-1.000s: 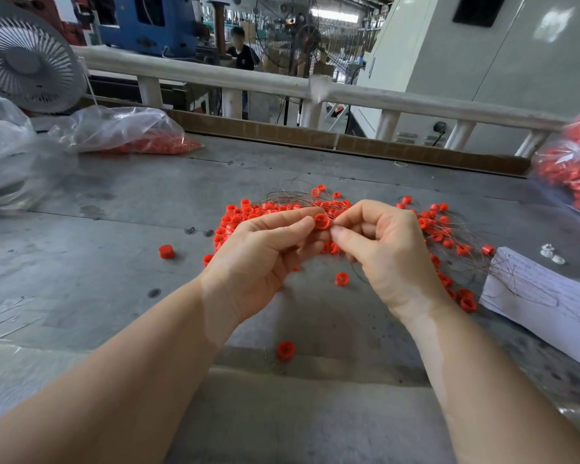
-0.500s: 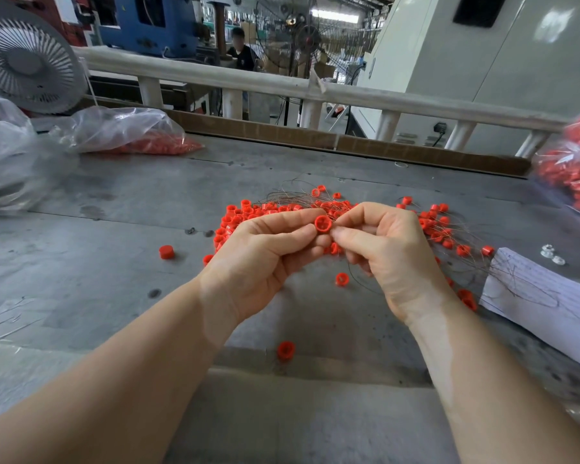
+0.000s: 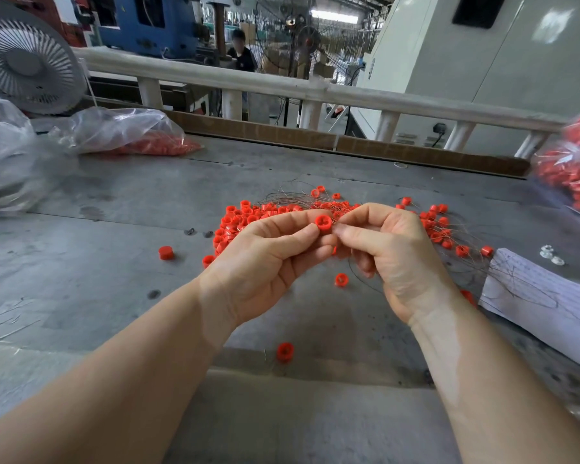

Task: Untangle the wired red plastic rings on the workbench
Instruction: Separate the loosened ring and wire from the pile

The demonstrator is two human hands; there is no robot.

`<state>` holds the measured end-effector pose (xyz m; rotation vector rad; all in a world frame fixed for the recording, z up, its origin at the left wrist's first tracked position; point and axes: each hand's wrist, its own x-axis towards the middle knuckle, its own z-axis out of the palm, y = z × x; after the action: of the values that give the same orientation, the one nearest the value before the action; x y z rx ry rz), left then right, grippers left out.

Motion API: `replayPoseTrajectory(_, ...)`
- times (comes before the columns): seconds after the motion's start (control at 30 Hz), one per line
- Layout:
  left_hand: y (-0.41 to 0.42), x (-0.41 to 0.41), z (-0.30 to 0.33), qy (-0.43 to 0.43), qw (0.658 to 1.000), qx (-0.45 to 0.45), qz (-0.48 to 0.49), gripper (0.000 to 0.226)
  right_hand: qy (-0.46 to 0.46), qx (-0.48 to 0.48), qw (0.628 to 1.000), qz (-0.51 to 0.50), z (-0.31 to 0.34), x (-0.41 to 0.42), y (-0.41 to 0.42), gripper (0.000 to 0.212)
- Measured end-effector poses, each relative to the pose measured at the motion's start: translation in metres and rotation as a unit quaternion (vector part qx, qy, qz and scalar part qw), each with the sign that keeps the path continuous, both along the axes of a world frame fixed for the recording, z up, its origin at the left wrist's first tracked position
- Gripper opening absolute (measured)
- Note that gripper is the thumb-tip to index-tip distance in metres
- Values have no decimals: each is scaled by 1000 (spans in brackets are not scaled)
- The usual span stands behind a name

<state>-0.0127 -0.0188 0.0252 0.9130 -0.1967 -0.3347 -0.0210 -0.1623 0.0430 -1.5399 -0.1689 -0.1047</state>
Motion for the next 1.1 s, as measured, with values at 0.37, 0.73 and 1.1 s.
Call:
replayPoseTrajectory(0.37, 0, 0, 0, -14, 1000, 3, -12, 15, -66, -45, 997, -3, -1, 2, -2, 20)
replayPoseTrajectory(0.73, 1, -1, 0, -35, 999, 22, -13, 17, -96, -58, 994, -9, -1, 2, -3, 20)
replayPoseTrajectory(1.1, 2, 0, 0, -35, 999, 13, -1, 18, -85, -53, 995, 18, -1, 2, -3, 17)
